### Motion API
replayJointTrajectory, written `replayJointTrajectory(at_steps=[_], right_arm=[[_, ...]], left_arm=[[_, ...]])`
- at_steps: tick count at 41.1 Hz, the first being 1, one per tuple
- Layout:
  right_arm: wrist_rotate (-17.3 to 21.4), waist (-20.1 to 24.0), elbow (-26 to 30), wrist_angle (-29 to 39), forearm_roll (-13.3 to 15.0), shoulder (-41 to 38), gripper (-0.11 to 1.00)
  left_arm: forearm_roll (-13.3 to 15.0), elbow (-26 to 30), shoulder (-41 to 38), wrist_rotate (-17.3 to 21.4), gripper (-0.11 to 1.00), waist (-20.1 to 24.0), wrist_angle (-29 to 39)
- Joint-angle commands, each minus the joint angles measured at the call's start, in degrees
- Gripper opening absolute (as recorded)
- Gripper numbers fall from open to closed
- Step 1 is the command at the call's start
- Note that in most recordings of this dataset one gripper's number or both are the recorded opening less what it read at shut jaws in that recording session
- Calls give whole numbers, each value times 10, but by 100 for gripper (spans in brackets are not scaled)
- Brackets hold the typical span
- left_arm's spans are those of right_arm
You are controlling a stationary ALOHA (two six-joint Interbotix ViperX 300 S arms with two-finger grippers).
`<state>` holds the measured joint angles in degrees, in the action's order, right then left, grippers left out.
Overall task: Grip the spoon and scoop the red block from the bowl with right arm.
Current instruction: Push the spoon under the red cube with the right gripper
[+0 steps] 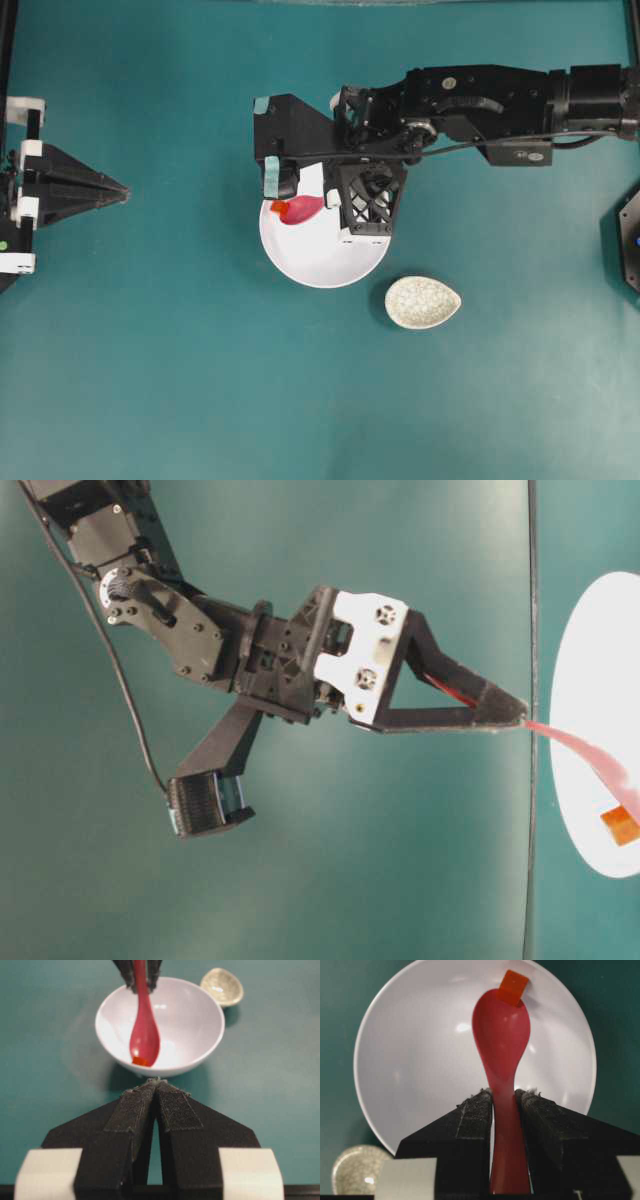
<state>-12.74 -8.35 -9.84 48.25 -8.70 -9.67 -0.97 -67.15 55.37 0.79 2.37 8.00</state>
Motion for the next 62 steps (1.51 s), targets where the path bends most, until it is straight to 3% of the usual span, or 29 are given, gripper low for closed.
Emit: replayJointTrajectory(at_steps=[1, 23, 62], right_arm=[[1, 2, -4, -18, -2, 31, 24], [2, 17, -120, -149, -4, 82, 24], [25, 17, -172, -241, -4, 81, 24]], left_arm=[[-2, 6, -2, -1, 0, 1, -4], [-2, 6, -2, -2, 0, 1, -1], [-2, 6, -4, 1, 0, 1, 6]])
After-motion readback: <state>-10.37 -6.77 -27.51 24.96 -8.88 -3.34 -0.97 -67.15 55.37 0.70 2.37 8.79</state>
